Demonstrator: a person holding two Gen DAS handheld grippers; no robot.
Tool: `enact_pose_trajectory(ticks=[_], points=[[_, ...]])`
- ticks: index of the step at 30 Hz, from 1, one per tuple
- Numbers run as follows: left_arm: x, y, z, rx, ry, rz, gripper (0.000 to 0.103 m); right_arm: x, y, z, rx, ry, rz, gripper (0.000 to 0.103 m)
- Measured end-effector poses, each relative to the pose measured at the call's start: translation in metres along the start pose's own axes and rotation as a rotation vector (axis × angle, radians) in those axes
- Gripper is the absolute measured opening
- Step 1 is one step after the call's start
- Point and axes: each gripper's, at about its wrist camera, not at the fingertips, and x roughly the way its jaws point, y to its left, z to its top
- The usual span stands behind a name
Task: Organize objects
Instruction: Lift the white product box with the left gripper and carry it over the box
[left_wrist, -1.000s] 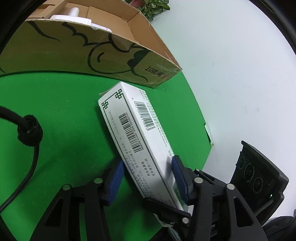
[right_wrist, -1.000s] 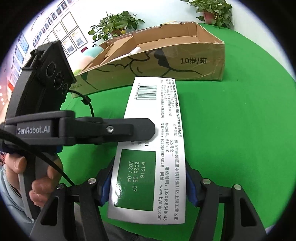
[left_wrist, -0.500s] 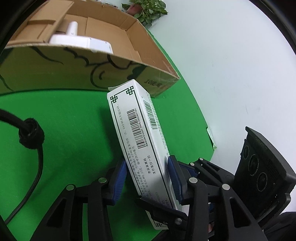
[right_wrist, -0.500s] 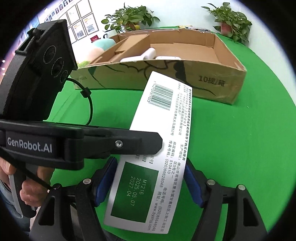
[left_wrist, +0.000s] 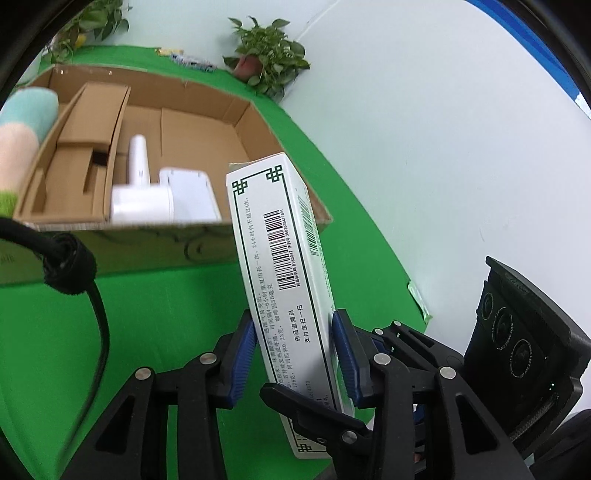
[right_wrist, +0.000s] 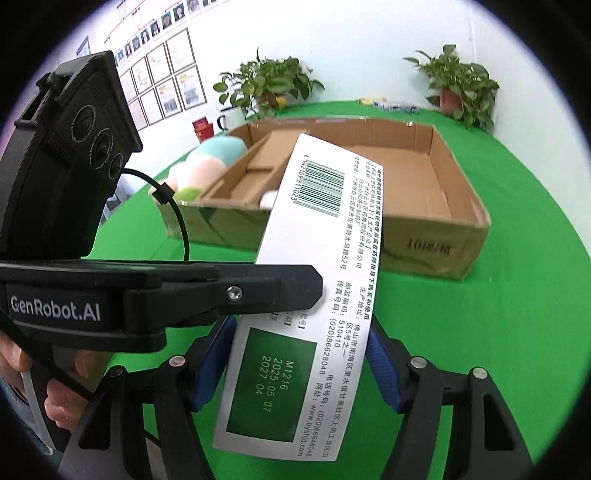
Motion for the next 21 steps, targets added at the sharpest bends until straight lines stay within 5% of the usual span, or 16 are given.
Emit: enact_pose_trajectory(ticks=[4,21], points=[[0.031,-0.079,-0.041,0.035,-0.026,0.010,0.039,-0.003,-0.002,0.013,-0.007,-0.038,-0.004,0.068],[0.001,-0.158,0.063,0.182,-0.087,0.040,0.039,-0.011,-0.040,0.103,0.003,-0.195,-0.029,0.068]])
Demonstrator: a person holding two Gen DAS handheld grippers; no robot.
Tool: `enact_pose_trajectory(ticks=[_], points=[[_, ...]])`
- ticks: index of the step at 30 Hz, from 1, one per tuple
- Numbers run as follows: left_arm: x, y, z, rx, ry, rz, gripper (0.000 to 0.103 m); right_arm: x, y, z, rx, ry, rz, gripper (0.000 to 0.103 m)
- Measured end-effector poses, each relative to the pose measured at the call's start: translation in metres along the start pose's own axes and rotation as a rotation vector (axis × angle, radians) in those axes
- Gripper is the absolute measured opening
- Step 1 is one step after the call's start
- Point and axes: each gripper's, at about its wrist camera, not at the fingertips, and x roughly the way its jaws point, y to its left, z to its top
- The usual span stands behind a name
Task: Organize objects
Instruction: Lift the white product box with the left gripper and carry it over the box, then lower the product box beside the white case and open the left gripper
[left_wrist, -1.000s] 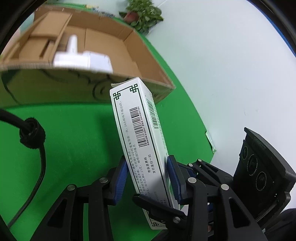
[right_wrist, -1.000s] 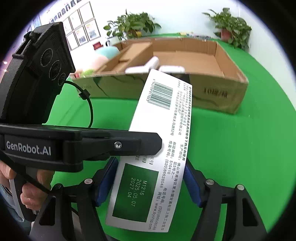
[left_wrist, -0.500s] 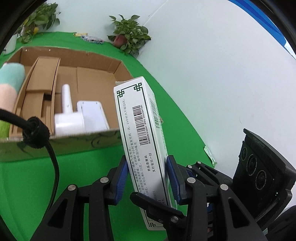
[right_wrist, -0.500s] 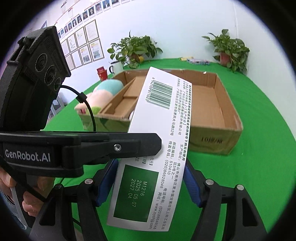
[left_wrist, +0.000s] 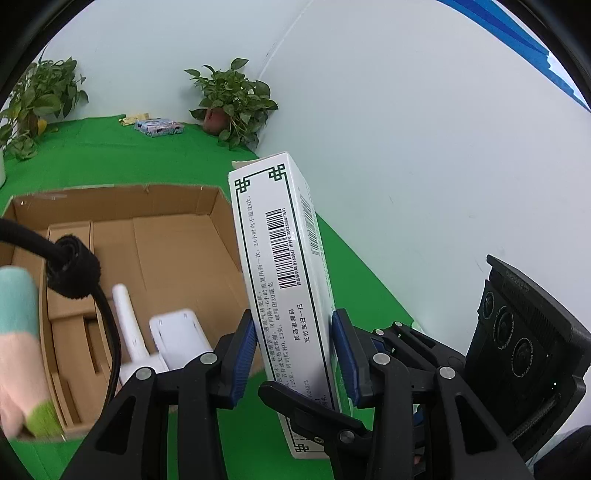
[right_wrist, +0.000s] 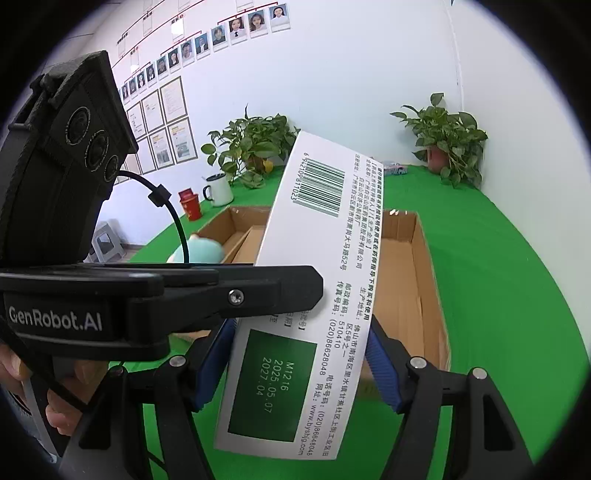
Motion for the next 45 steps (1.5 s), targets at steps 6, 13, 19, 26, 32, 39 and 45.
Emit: enact_pose_trajectory(ticks=[6,13,19,26,32,39,45], points=[[0.019,0.002,0.050,-0.002,0.038,0.024,0.039,0.027,-0.023,0.029,0.031,0.007,0.023,0.068],[0.086,0.043,0.064,-0.074,0.150,0.053,0.039,0.077,-0.057,0.027,0.095,0.122,0.069,0.068],[0.135,0.078,0.048,-0.152,0.227,0.041,0.038,0.114,-0.078,0.009,0.131,0.228,0.083,0.068],[0.168,0.098,0.042,-0.208,0.268,0.016,0.038,0.133,-0.091,0.000,0.146,0.286,0.075,0.068],[0.180,0.105,0.037,-0.240,0.289,0.007,0.039,0.138,-0.092,-0.007,0.161,0.326,0.073,0.068],[0.186,0.106,0.033,-0.242,0.321,0.017,0.045,0.145,-0.093,-0.008,0.141,0.362,0.070,0.068],[0.180,0.111,0.029,-0.211,0.333,0.109,0.047,0.154,-0.092,-0.012,0.146,0.404,0.073,0.066]])
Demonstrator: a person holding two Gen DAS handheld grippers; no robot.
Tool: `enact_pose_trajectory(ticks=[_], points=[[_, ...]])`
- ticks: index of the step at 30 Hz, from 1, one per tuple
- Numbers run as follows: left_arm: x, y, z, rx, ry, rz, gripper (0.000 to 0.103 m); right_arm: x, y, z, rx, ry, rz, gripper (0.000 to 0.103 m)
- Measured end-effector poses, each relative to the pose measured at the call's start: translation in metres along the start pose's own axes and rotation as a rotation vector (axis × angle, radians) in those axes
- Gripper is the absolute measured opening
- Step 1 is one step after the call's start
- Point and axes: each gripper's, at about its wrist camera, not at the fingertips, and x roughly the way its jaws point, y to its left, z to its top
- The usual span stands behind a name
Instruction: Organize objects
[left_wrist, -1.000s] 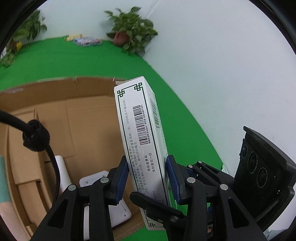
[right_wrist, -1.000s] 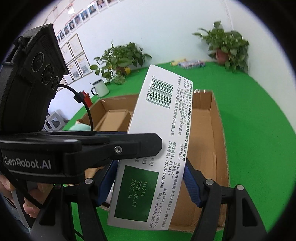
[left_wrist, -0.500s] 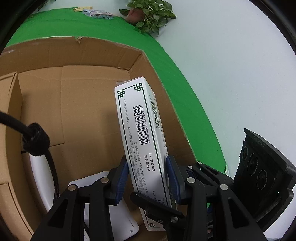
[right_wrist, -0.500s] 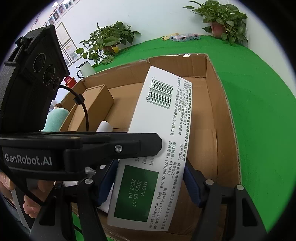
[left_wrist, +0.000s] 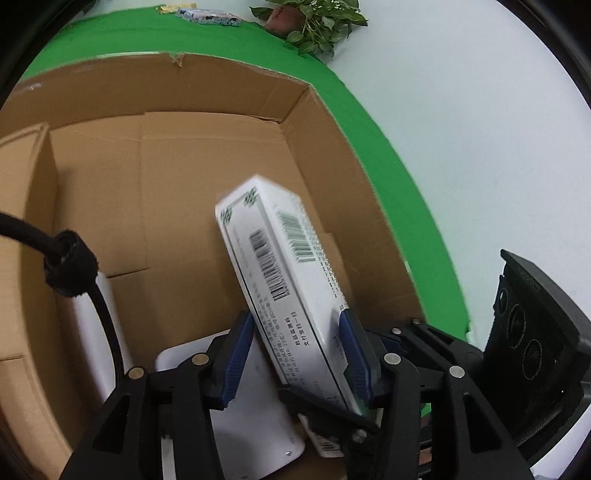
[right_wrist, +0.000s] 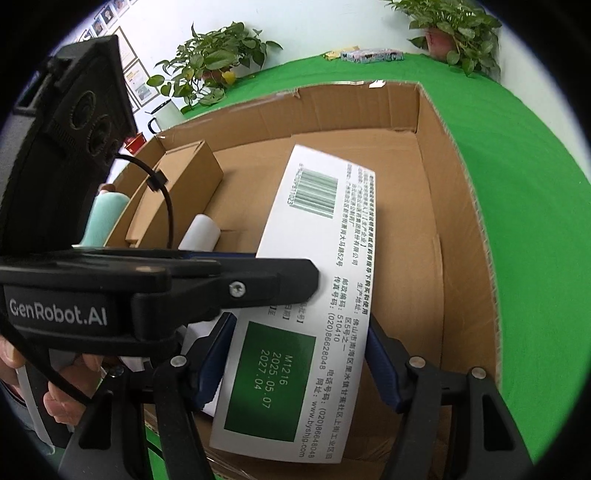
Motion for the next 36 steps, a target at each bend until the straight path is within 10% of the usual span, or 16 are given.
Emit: enact_pose_trajectory(ticks=[4,28,36], points=[[-0.020,-0.002,-0.004,0.035,-0.054,0.104,0.048,0.003,0.003,-0.004,-0.016,0.010,-0.037,0.066],[-0.114,0.028,-0.074,0.012,-0.224,0.187,0.052,0.002,0.022,-0.008,-0.045,0.044,-0.205,0.068],[-0.135,0.033,-0.100,-0.007,-0.365,0.301,0.058,-0.037,0.036,-0.022,-0.048,-0.133,-0.233,0.081]])
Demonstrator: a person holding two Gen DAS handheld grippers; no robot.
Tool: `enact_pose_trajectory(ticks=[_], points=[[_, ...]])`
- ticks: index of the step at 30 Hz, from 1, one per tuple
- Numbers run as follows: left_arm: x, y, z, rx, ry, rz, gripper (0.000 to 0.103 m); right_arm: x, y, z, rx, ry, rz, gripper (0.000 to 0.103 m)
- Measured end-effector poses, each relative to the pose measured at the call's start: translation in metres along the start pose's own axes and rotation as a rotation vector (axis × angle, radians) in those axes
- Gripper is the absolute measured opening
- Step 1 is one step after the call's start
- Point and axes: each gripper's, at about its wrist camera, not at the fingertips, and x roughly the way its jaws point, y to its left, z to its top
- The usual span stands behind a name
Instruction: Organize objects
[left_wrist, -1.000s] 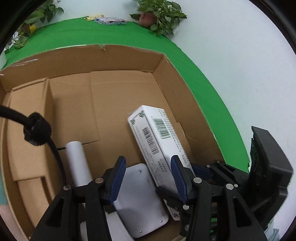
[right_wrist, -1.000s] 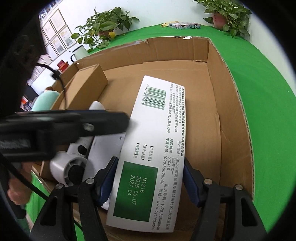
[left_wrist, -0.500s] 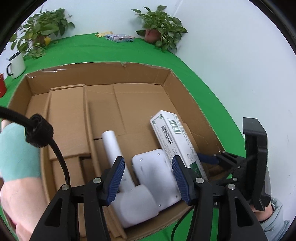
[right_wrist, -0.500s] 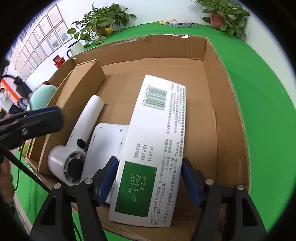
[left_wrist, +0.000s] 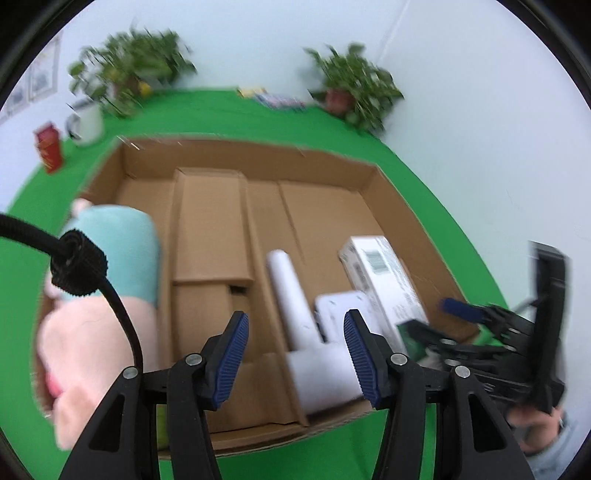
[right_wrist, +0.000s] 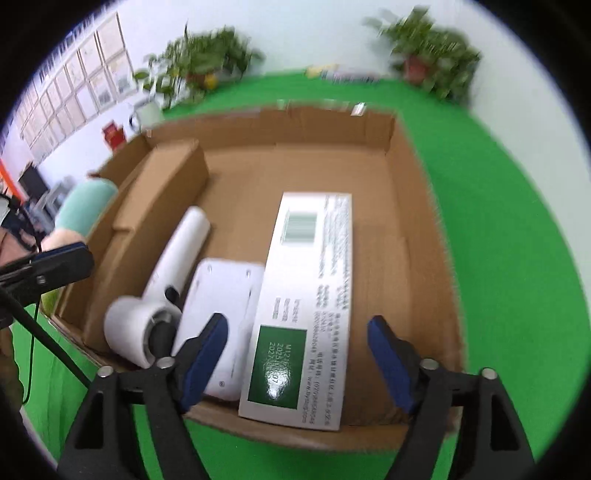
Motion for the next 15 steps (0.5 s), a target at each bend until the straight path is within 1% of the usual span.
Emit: enact_pose_trajectory(ticks=[1,3,4,5,7,9,11,13,14,15], points=[[-0.008,0.000,-0.005,0.008,-0.058,0.055,0.061,-0.010,0.003,-0.005,0.004,-0.056,-0.018,0.082],[-0.021,-0.001,-0.017,0.021,-0.149,0.129,0.080,-0.027,0.010,-0.019,0.010,-0.169,-0.028,0.085],[-0.027,-0.001,-0.026,0.026,-0.197,0.172,0.085,-0.033,0.016,-0.029,0.016,-0.221,-0.035,0.086],[-0.030,-0.001,-0.031,0.032,-0.216,0.200,0.090,-0.035,0.021,-0.036,0.016,-0.254,-0.047,0.087],[-0.033,-0.001,-0.044,0.048,-0.231,0.257,0.092,-0.031,0.033,-0.050,-0.001,-0.285,-0.074,0.087],[-0.033,0.001,-0.055,0.049,-0.233,0.291,0.092,-0.022,0.038,-0.055,-0.001,-0.280,-0.082,0.088],[-0.027,0.002,-0.066,0.056,-0.241,0.330,0.092,-0.022,0.043,-0.057,-0.013,-0.311,-0.107,0.089],[-0.018,0.002,-0.075,0.084,-0.240,0.371,0.092,-0.020,0.046,-0.055,-0.023,-0.314,-0.111,0.093],[-0.014,0.000,-0.079,0.107,-0.255,0.403,0.092,-0.020,0.048,-0.056,-0.030,-0.320,-0.121,0.093],[-0.012,-0.003,-0.083,0.122,-0.269,0.429,0.093,-0.020,0.047,-0.058,-0.024,-0.333,-0.129,0.096]])
